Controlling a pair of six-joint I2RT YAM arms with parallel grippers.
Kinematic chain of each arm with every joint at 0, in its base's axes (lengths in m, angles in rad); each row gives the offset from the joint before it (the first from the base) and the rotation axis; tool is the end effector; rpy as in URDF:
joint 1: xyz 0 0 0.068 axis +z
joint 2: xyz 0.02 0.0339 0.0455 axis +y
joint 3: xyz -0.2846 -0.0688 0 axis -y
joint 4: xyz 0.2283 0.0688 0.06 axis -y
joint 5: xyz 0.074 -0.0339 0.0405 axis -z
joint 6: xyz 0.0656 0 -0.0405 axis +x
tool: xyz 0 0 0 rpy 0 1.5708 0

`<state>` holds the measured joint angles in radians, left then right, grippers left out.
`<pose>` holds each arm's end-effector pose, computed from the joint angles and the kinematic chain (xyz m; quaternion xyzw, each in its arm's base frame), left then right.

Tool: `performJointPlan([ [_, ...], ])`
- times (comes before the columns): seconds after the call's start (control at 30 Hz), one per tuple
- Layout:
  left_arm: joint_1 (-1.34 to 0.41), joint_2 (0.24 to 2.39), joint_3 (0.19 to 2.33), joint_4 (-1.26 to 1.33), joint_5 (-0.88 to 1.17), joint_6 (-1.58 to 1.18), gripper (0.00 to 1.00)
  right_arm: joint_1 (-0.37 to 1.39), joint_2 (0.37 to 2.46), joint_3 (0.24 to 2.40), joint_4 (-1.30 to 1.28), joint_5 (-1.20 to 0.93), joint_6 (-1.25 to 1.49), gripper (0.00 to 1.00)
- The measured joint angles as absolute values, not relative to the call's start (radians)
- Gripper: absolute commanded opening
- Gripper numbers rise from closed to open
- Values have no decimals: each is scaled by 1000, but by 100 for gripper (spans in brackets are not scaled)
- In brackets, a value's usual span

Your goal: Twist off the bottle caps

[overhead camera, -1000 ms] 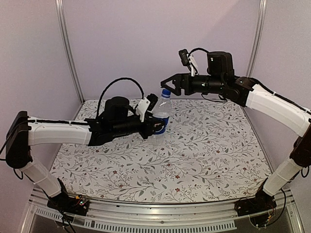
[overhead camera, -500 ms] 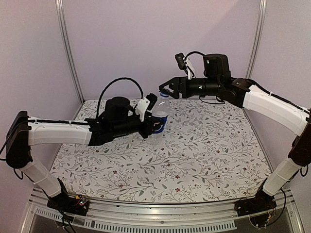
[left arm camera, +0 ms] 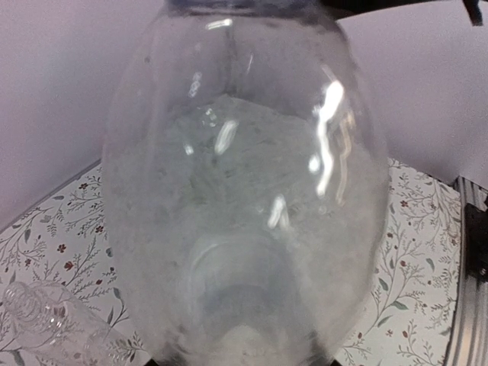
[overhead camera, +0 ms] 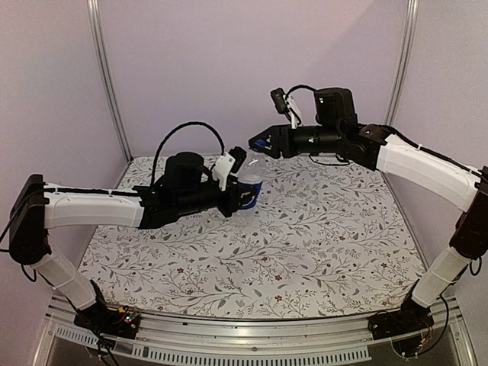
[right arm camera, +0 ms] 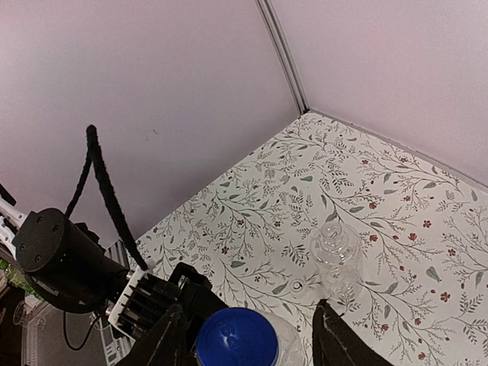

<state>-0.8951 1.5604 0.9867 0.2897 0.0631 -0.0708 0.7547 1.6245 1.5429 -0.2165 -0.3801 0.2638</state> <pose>0.2315 -0.2954 0.2855 0.3377 0.7251 -0.3008 0.5193 0.2723 0.2895 0.3993 -0.3008 0.7388 0.4172 0.4354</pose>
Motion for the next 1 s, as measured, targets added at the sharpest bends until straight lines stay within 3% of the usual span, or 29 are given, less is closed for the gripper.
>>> performJointPlan([
  [0.4, -895, 1560, 987, 282, 60, -67, 30, 753, 1626, 1542, -211, -414, 243, 17],
  [0.57, -889, 1545, 983, 264, 142, -48, 31, 732, 1623, 1529, -199, -543, 160, 15],
  [0.83, -830, 1509, 949, 286, 660, -48, 29, 701, 1590, 1515, -242, -969, -97, 15],
  [1.0, -827, 1510, 937, 300, 850, -74, 29, 695, 1591, 1519, -295, -1125, -184, 15],
])
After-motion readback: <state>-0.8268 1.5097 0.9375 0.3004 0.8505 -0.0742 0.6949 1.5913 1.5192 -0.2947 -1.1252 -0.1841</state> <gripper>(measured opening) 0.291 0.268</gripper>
